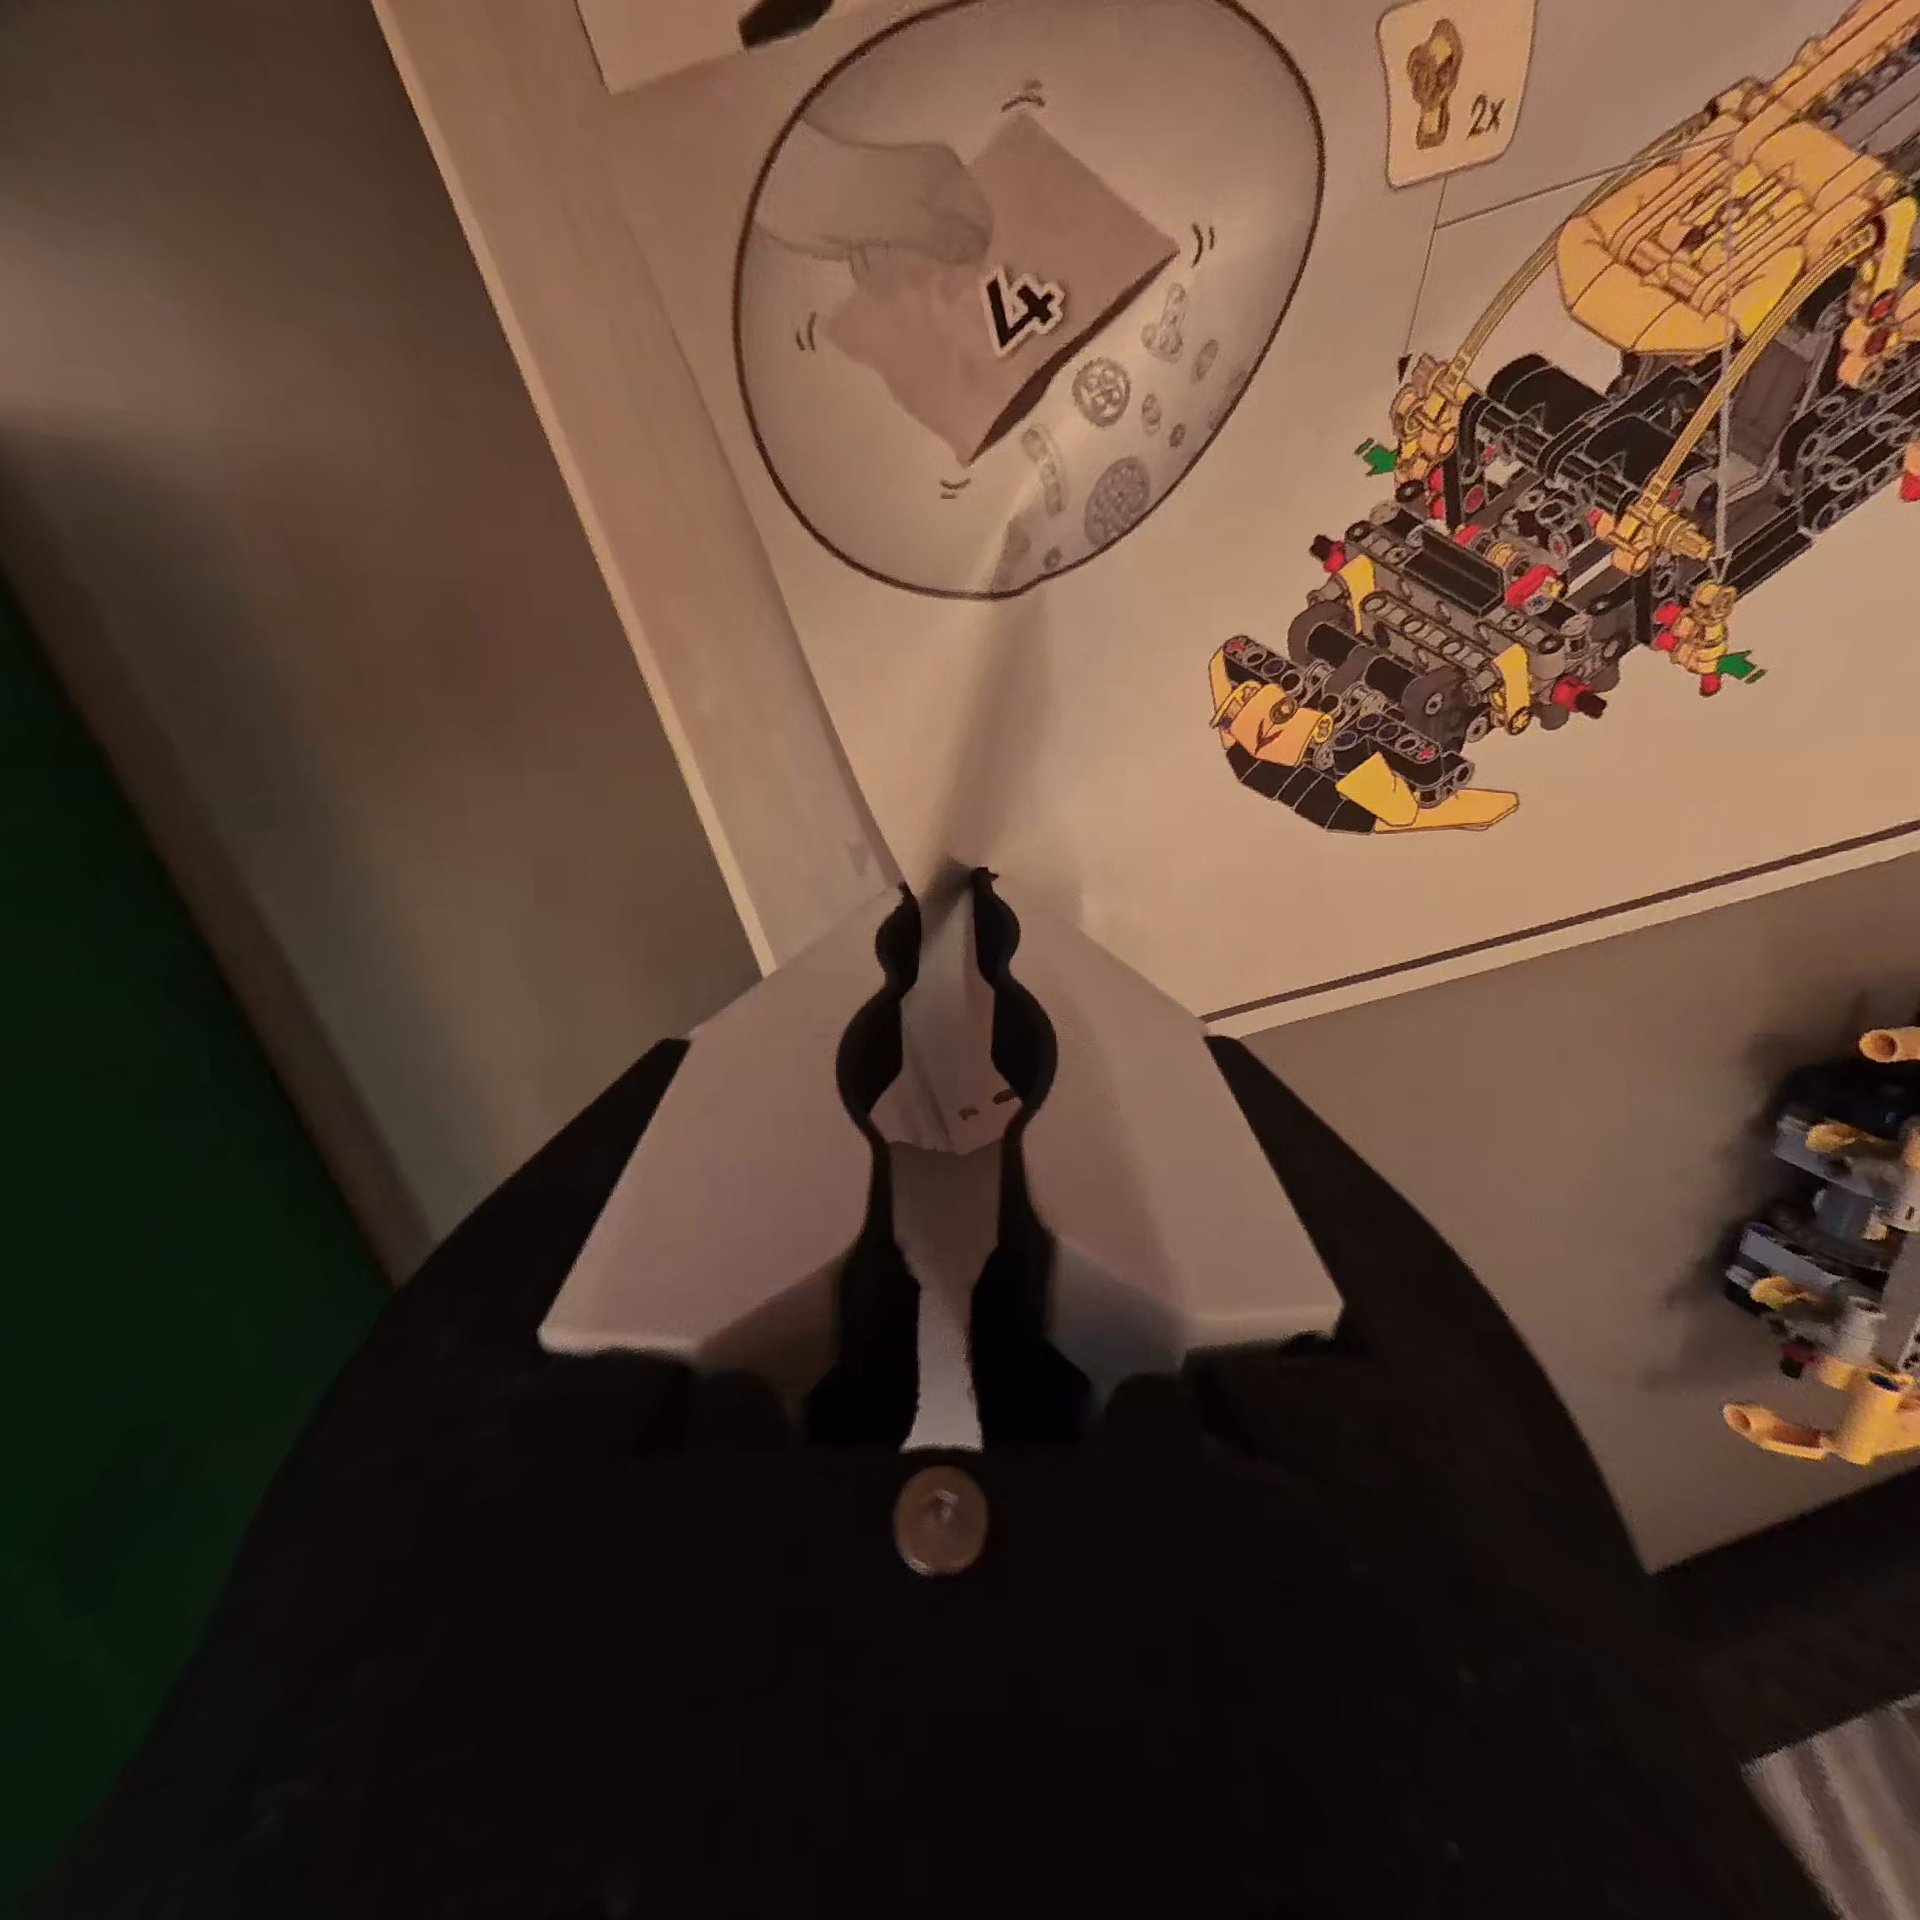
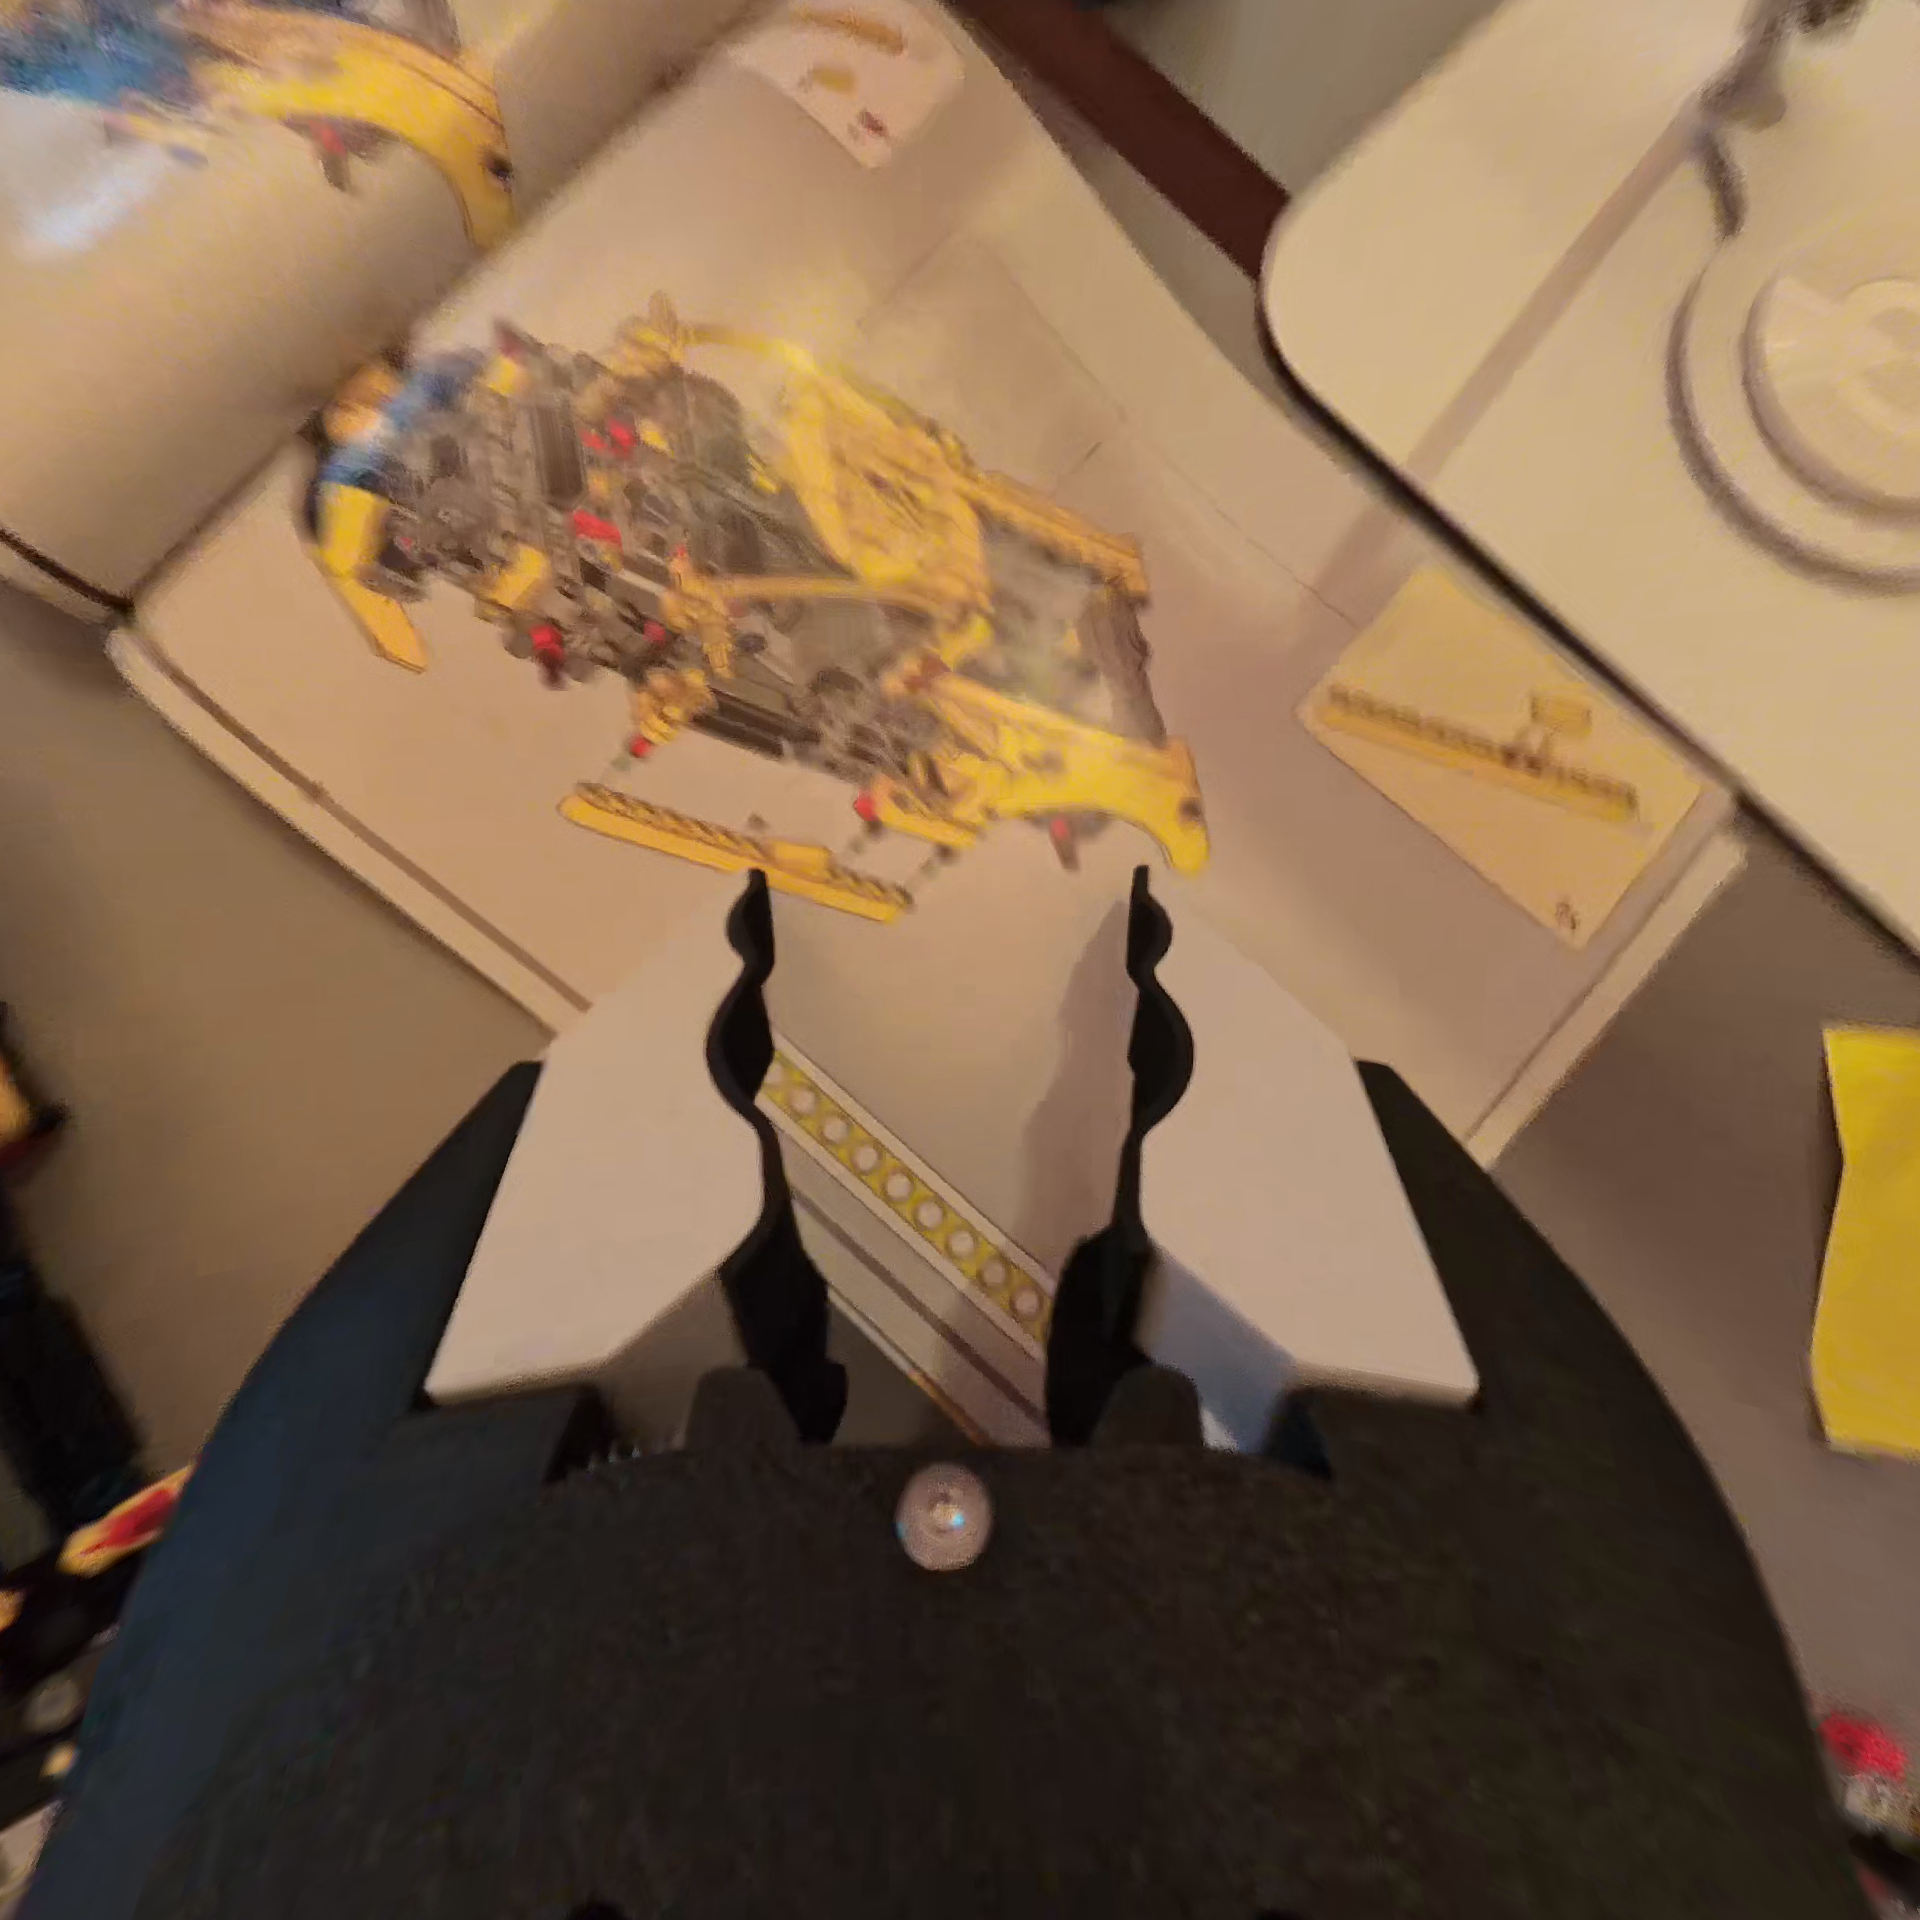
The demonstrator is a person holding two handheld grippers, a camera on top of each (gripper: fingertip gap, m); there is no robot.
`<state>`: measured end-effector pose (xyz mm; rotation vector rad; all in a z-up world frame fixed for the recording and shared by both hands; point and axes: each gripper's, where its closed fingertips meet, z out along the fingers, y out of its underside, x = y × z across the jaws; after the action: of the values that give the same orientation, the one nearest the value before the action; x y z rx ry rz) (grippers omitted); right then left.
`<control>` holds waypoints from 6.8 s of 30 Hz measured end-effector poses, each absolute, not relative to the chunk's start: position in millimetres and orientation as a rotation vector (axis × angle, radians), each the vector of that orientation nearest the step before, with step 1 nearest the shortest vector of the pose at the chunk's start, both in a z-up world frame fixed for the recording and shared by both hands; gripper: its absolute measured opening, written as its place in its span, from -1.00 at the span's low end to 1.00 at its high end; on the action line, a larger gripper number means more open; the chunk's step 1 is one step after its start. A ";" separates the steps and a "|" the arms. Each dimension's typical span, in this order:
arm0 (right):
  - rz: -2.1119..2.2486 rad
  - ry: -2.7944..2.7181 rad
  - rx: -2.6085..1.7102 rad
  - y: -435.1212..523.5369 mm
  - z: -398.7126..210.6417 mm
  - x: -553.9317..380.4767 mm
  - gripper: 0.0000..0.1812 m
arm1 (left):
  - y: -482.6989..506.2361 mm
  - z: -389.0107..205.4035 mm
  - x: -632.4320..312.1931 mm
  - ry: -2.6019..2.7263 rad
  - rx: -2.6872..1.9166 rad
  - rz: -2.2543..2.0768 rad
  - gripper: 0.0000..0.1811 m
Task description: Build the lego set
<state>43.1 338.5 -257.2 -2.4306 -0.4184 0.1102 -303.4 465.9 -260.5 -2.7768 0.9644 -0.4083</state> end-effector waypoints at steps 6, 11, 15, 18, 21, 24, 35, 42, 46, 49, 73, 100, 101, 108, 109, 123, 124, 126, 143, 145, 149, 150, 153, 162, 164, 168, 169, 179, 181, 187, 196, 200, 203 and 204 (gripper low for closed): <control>0.501 -0.937 -2.066 373.6 -209.9 -81.1 0.11 | 466.0 -262.3 -305.3 1.006 -2.781 -0.251 -0.89; 0.583 -1.131 -2.124 408.9 -241.2 -105.8 0.10 | 467.4 -262.3 -307.7 1.031 -2.765 -0.178 -0.85; 0.398 -1.266 -2.109 414.4 -251.5 -111.5 0.05 | 470.7 -248.2 -320.3 1.004 -2.747 -0.148 -0.70; 0.333 -1.321 -2.175 415.9 -255.7 -115.3 0.05 | 483.0 -211.1 -320.8 0.903 -2.632 -0.141 -0.70; 0.320 -1.329 -2.194 418.8 -262.3 -122.1 0.05 | 490.6 -193.2 -299.8 0.922 -2.498 -0.197 -0.71; 0.364 -1.301 -2.191 419.1 -264.3 -123.8 0.06 | 486.3 -228.0 -278.4 1.029 -2.533 -0.300 -0.79; 0.406 -1.206 -2.167 421.4 -265.6 -124.8 0.06 | 512.8 -260.9 -268.5 0.882 -2.486 -0.470 -1.00; 0.498 -1.158 -2.156 405.5 -233.6 -111.9 -0.06 | 508.7 -259.8 -266.8 0.970 -2.499 -0.300 -0.90; 0.464 -0.872 -2.088 356.5 -163.3 -34.6 -0.14 | 509.7 -240.8 -257.9 1.051 -2.392 -0.197 -0.88; 0.230 -0.689 -2.180 281.5 -160.3 49.0 -0.23 | 506.7 -221.6 -241.6 1.052 -2.324 -0.278 -0.87; 0.011 -0.270 -2.250 117.0 -244.8 108.9 -0.94 | 479.6 -180.0 -181.5 1.163 -2.054 -0.525 -0.88; -0.285 0.602 -2.223 231.1 -259.6 246.8 -0.77 | 466.5 -175.1 -175.6 1.214 -2.042 -0.613 -0.87; -0.280 0.589 -2.197 231.3 -254.6 244.8 -0.75 | 463.2 -172.2 -174.1 1.218 -2.043 -0.638 -0.86; 0.195 0.104 -2.084 207.1 -192.8 106.2 -0.39 | 387.3 -140.7 -164.8 1.268 -2.026 -0.909 -0.57; 0.315 0.041 -2.114 189.2 -195.0 77.1 -0.33 | 360.7 -145.7 -167.0 1.272 -2.050 -0.995 -0.52; 0.499 -0.061 -2.311 105.7 -246.7 -19.2 -0.61 | 219.1 -232.1 -197.6 0.843 -2.413 -1.186 -0.48; 0.502 -0.052 -2.311 110.6 -246.9 -18.7 -0.62 | 220.6 -232.1 -198.0 0.837 -2.419 -1.173 -0.48; 0.494 -0.067 -2.300 123.9 -246.5 -15.2 -0.62 | 228.2 -231.8 -198.0 0.802 -2.419 -1.141 -0.48; 0.523 -0.064 -2.337 175.4 -246.2 57.8 -0.64 | 247.2 -227.7 -142.3 0.795 -2.403 -1.054 -0.47; 0.510 -0.012 -2.289 175.5 -235.3 61.3 -0.57 | 246.1 -215.9 -155.8 0.794 -2.369 -1.064 -0.47; 0.451 0.045 -2.117 170.1 -188.8 58.8 -0.57 | 270.7 -171.7 -241.1 0.755 -2.214 -0.893 -0.47; 0.460 0.042 -2.076 168.2 -178.2 50.9 -0.58 | 283.8 -160.5 -275.5 0.718 -2.197 -0.818 -0.46; 0.544 -0.001 -1.991 165.1 -160.4 12.4 -0.66 | 335.7 -130.0 -400.9 0.513 -2.177 -0.565 -0.46; 0.798 -0.176 -2.020 182.5 -171.8 -98.3 -0.69 | 445.6 -168.5 -617.3 -0.002 -2.294 -0.341 -0.47; 0.791 -0.192 -2.018 184.7 -168.2 -105.1 -0.69 | 454.1 -178.0 -623.5 -0.097 -2.263 -0.363 -0.47; 0.801 -0.193 -2.035 183.6 -167.5 -108.7 -0.71 | 470.6 -181.7 -631.4 -0.210 -2.137 -0.400 -0.47; 0.803 -0.192 -2.046 182.8 -169.3 -107.9 -0.71 | 474.7 -180.1 -633.1 -0.232 -2.093 -0.411 -0.47; 0.846 -0.156 -2.094 180.0 -177.4 -103.4 -0.70 | 493.3 -191.0 -640.1 -0.284 -1.941 -0.536 -0.89; 0.869 -0.156 -2.097 179.1 -179.6 -106.7 -0.70 | 495.2 -193.0 -642.6 -0.284 -1.936 -0.541 -0.95; 0.891 -0.169 -2.104 176.9 -180.8 -111.2 -0.70 | 489.8 -159.4 -628.1 -0.055 -1.871 -0.408 -1.00; 0.847 -0.248 -2.041 179.2 -150.0 -99.9 -0.70 | 478.3 25.3 -554.8 0.408 -1.698 -0.257 -1.00; 0.793 -0.289 -1.997 178.6 -127.2 -90.4 -0.70 | 449.2 98.6 -511.7 0.642 -1.607 -0.088 -1.00; 0.786 -0.335 -1.944 174.9 -104.9 -93.0 -0.69 | 412.9 134.7 -481.3 0.799 -1.534 0.051 -1.00; 0.792 -0.363 -1.926 172.5 -97.2 -97.2 -0.69 | 398.6 142.2 -470.7 0.845 -1.511 0.075 -1.00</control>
<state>-97.2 172.5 -97.2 -1.9260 -0.3629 0.7918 -470.7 398.6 142.2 -1.5111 0.8450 0.0749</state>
